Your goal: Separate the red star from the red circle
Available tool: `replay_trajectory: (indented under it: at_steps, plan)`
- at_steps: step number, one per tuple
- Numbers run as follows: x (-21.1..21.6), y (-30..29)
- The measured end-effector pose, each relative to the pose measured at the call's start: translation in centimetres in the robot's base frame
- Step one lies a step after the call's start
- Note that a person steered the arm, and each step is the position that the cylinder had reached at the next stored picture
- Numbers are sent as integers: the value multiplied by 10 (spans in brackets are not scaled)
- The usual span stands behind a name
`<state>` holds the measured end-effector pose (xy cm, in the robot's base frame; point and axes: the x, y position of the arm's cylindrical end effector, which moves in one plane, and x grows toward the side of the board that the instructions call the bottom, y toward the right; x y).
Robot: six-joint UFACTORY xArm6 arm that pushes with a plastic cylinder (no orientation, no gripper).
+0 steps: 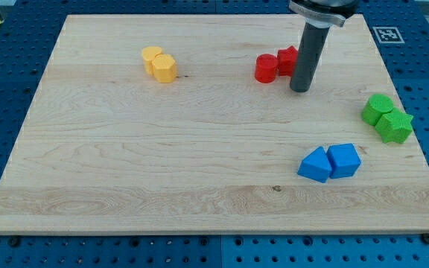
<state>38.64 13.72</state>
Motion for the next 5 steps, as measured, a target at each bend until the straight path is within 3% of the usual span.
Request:
replay_trajectory:
  at_steps: [5]
  plan:
    - [-22, 0]
